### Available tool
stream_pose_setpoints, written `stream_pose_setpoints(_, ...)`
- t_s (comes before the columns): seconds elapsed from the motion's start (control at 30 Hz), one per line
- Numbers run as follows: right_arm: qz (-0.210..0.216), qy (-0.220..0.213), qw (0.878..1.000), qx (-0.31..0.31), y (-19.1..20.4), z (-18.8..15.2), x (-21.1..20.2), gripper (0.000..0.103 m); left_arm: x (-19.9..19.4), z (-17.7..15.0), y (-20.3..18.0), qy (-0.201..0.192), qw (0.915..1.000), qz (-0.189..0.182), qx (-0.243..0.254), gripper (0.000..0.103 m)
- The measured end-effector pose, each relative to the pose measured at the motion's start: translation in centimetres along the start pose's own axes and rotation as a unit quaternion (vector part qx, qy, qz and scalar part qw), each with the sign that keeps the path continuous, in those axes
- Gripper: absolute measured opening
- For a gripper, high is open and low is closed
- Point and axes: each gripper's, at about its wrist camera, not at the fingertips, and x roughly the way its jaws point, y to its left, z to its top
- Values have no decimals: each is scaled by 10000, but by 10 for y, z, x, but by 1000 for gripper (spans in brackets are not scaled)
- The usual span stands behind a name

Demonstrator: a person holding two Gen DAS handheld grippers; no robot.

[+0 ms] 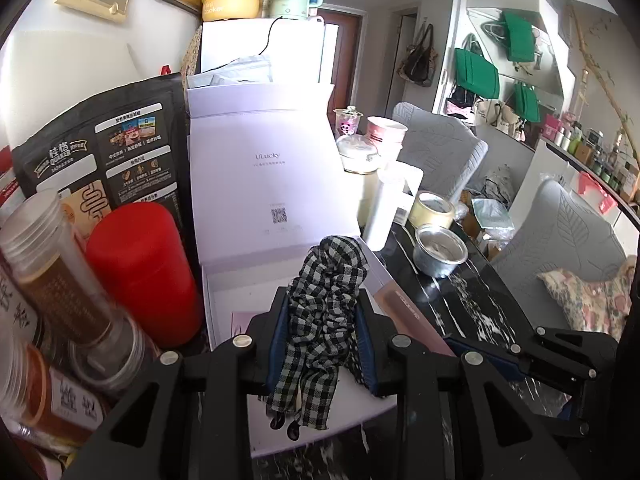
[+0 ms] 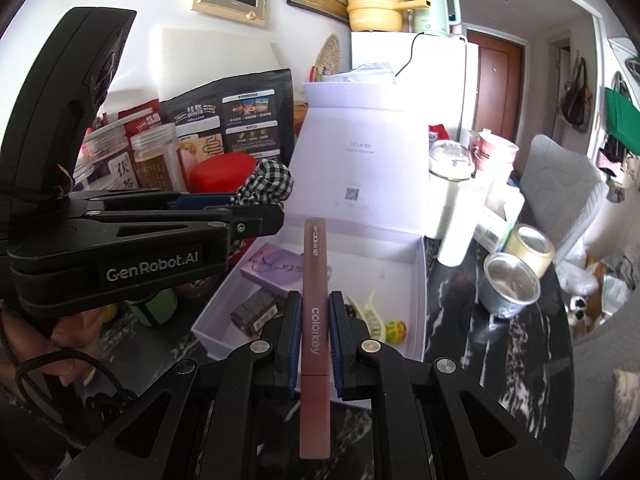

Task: Organize rigid objects
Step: 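Lower the scrunchie and tube into the white box and open both tools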

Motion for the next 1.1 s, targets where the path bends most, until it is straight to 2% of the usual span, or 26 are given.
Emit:
stream_pose_setpoints(0.6, -42, 4, 10000, 41, -29, 33, 50, 13, 62, 32, 18, 75, 9998, 91, -140, 31)
stream_pose_setpoints(0.8, -110, 44, 9999, 122, -39, 38, 65, 13, 83, 36, 20, 232, 9996, 25, -175, 31)
stream_pose_setpoints(1.1, -107, 215, 9992, 316, -54, 36, 91, 13, 121, 31, 27, 682, 9974, 173, -136, 31)
